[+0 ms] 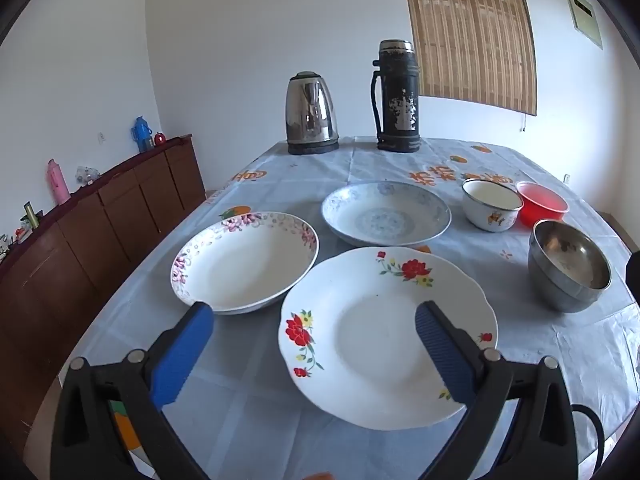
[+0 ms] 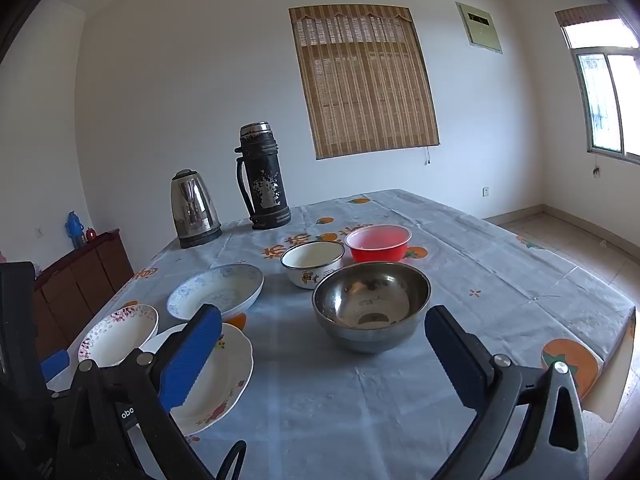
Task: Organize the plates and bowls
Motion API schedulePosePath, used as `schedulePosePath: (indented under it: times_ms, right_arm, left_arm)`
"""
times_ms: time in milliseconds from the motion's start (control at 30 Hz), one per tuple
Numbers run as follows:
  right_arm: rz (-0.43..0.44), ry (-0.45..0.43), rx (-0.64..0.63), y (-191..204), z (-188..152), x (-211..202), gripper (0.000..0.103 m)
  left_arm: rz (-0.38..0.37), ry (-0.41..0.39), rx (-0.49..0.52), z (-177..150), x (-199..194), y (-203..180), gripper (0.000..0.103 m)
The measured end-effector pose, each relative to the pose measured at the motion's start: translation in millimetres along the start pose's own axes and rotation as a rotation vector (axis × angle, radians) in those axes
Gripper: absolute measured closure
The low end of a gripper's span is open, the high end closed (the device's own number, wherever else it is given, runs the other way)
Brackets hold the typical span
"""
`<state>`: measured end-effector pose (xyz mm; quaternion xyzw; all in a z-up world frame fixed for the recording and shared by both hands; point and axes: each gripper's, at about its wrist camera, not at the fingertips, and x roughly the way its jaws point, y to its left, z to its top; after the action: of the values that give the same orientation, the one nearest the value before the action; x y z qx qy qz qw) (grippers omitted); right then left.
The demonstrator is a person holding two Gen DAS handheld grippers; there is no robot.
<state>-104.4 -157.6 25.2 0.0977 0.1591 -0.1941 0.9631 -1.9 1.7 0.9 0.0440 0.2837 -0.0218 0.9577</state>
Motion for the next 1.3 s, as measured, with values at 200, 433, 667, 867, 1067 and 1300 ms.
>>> schedulePosePath:
  times_ms: [200,433,667,867,1067,1300]
  right_arm:
    - [-0.001,0.006,0.007,0,-2,0,0.001]
    - [0.002,0.016,-0.010,4,-8,-2,0.001]
    - [-0.002,0.025,-0.013,3,-8,4,0.001]
    - [-0.001,0.031,-0.018,3,-9,7,0.001]
    - [0.001,0.031,-0.017,3,-9,6,0.001]
    - [-0.001,0.030,-0.018,3,-8,6,0.001]
  left_arm:
    - [-0.008,0.024,-0.001,-4,6,-1,0.000]
    - [-0.007,0.004,-0.001,-2,1,-1,0.000]
    - [-0.024,0.014,-0.010,-3,4,0,0.000]
    - [-0.023,0.018,-0.010,-3,5,0,0.000]
    - [-0.025,0.021,-0.013,-4,6,0,0.000]
    - [-0.025,0.021,-0.012,-4,5,0,0.000]
